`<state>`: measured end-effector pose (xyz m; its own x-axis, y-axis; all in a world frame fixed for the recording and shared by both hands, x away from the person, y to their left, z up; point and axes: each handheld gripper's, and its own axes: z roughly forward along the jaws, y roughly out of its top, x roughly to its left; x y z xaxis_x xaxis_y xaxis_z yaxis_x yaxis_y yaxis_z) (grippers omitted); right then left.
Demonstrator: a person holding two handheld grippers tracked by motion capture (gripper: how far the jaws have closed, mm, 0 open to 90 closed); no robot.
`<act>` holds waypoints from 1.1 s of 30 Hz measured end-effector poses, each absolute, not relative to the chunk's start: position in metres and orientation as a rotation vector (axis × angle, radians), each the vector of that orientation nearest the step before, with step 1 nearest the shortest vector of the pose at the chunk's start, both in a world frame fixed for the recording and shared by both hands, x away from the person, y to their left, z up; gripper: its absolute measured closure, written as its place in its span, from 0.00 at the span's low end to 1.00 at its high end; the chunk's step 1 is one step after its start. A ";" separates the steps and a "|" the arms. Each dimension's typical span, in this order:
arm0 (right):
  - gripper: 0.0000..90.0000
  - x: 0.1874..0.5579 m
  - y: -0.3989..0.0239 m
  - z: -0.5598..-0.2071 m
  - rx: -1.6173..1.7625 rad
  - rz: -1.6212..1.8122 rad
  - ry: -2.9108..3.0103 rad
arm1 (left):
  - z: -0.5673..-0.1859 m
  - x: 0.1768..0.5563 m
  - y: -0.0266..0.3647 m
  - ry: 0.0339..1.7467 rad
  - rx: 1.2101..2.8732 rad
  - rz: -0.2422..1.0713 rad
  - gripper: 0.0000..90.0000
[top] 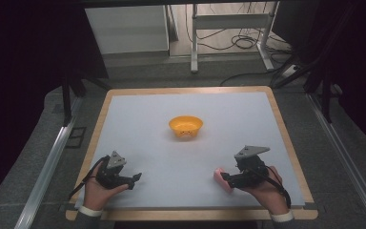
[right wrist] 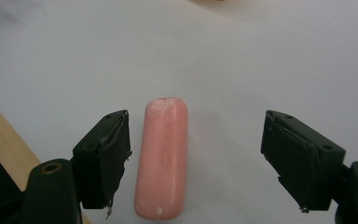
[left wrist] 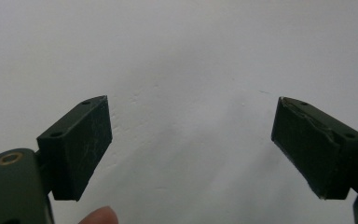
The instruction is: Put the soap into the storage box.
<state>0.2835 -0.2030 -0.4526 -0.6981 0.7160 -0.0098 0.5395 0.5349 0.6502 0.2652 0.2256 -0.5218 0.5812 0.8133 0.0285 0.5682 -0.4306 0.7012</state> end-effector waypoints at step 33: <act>0.37 0.293 -0.180 -0.486 1.084 0.682 2.660 | -0.521 0.265 0.227 1.091 2.153 0.483 0.14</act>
